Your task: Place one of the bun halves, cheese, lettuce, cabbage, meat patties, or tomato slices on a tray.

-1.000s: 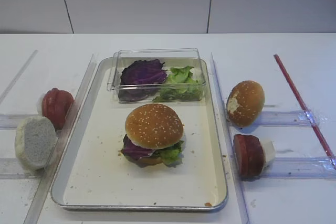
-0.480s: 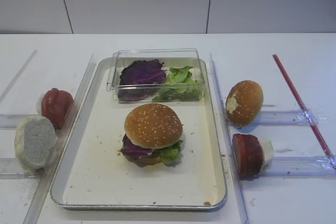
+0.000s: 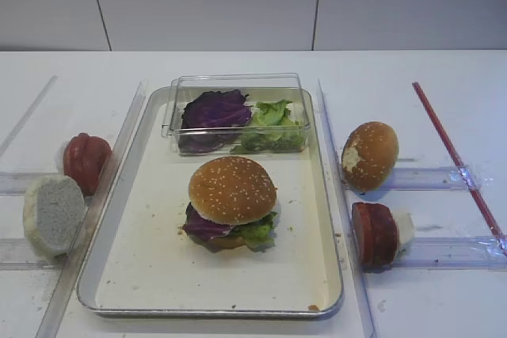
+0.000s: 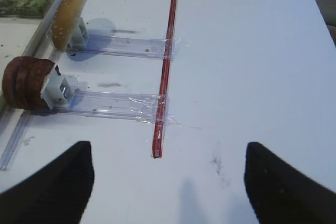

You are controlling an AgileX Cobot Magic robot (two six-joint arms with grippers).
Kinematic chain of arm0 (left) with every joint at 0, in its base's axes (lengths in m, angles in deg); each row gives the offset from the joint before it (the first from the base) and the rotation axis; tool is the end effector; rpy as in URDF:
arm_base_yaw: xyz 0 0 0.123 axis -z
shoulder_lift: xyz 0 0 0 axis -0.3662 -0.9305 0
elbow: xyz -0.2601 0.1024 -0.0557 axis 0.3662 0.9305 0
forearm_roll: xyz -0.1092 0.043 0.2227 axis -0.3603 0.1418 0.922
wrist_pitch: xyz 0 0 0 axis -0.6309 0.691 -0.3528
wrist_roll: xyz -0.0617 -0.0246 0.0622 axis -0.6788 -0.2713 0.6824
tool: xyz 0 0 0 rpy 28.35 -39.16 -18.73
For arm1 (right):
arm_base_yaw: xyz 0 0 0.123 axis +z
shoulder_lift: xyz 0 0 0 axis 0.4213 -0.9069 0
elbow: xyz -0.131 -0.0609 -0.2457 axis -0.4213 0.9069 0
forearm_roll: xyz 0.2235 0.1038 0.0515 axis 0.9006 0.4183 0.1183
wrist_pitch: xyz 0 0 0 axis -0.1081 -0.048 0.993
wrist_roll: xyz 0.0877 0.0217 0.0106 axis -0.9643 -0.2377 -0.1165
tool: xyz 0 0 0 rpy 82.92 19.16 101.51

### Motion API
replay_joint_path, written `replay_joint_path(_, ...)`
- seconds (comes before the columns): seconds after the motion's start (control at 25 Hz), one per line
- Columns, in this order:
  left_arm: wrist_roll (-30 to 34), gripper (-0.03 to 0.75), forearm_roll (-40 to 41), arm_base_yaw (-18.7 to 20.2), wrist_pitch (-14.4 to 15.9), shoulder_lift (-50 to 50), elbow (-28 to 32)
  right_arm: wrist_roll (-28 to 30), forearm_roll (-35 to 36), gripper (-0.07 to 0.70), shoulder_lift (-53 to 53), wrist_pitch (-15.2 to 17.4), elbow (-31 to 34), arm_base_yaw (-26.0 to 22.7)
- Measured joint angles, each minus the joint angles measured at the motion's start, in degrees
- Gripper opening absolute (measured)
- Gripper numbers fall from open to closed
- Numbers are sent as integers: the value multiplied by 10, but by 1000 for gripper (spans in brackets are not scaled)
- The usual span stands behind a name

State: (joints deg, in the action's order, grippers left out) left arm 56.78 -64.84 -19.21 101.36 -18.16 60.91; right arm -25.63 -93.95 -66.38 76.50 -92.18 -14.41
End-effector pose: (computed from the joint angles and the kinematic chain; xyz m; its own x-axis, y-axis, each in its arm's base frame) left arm -0.0114 0.0017 0.2633 -0.5636 -0.0128 -0.8260 0.0087 0.9997 -0.0214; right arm -0.0061 -0.0072 0.2612 -0.5403 -0.0389 -0.8406 -0.0961 0.9952 0.0157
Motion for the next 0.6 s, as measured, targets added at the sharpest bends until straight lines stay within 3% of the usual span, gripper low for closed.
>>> replay_joint_path(0.28,0,464,0,0,0,0,0,0,0,593,0,0,0,0)
replay_joint_path(0.6,0,464,0,0,0,0,0,-40,-33,593,0,0,0,0)
